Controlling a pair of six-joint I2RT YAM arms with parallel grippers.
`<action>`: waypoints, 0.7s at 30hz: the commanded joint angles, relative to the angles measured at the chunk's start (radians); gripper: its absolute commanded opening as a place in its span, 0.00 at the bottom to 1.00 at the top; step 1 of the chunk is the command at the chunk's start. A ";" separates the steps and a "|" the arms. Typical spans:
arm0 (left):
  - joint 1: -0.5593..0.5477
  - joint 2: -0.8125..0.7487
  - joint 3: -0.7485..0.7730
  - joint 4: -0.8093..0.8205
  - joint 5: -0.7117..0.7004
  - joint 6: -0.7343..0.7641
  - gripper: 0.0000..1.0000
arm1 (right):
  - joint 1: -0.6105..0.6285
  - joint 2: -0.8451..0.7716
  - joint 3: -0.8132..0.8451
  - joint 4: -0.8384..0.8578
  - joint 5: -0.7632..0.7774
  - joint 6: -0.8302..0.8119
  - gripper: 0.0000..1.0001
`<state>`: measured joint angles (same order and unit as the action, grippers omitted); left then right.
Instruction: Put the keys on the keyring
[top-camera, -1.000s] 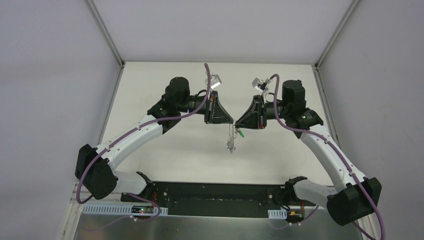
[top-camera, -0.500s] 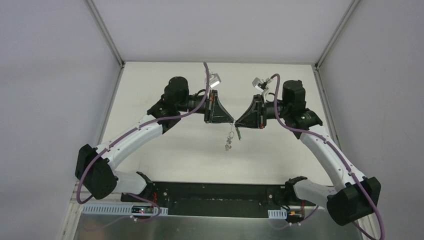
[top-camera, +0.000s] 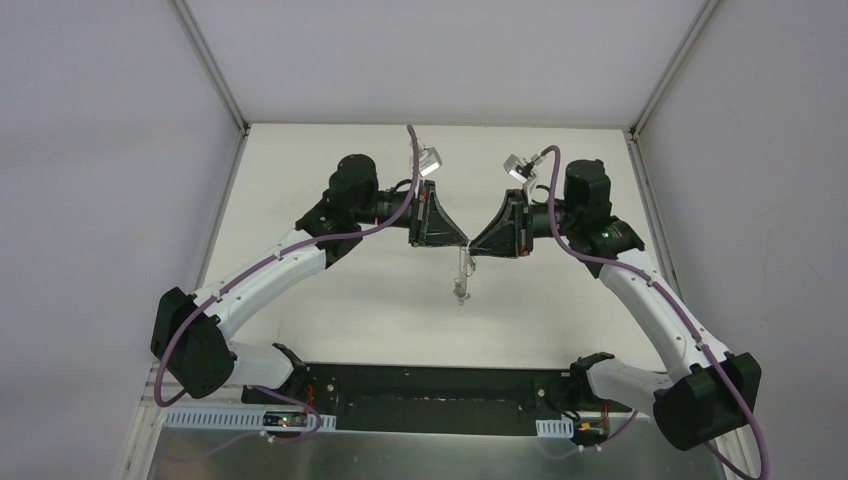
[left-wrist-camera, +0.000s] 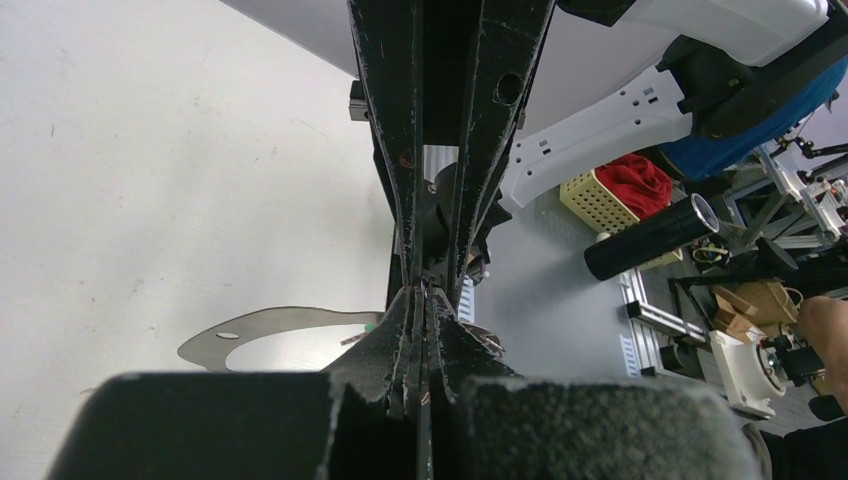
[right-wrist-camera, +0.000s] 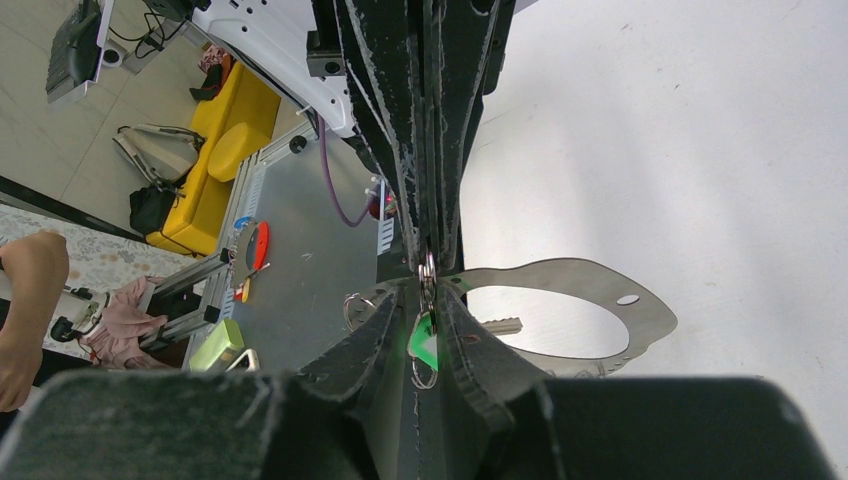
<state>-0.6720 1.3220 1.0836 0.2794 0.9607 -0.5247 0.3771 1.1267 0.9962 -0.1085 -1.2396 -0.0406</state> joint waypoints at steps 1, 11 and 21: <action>0.011 -0.009 0.007 0.071 0.019 -0.009 0.00 | 0.007 0.002 0.031 0.043 -0.035 0.013 0.18; 0.011 -0.004 0.005 0.071 0.021 -0.008 0.00 | 0.010 0.009 0.038 0.053 -0.037 0.019 0.12; 0.011 0.000 0.003 0.070 0.029 -0.005 0.00 | 0.012 0.013 0.038 0.054 -0.027 0.022 0.11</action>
<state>-0.6720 1.3224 1.0832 0.2798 0.9615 -0.5247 0.3832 1.1400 0.9962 -0.1005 -1.2423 -0.0277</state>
